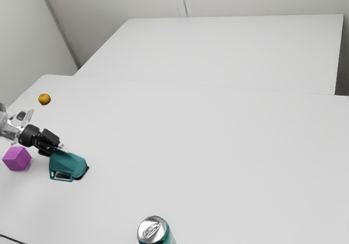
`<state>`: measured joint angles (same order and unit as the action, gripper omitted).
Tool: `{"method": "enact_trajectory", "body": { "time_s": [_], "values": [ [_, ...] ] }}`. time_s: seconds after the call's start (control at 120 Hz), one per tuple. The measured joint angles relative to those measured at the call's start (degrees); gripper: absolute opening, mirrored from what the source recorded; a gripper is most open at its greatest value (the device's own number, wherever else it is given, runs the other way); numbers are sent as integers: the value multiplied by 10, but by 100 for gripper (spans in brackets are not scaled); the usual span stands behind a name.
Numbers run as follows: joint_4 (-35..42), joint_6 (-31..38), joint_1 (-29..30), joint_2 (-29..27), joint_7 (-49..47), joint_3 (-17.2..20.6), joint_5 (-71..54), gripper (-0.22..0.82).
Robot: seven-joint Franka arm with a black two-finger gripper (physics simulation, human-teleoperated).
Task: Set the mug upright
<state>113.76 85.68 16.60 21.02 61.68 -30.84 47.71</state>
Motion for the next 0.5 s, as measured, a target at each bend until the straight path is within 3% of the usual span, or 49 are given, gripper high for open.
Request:
{"method": "enact_trajectory", "body": {
  "time_s": [0.242,0.5],
  "values": [
    [2,0,0,-2,1,1,0,-7],
    [1,2,0,-9,-2,1,-1,-14]
  ]
}}
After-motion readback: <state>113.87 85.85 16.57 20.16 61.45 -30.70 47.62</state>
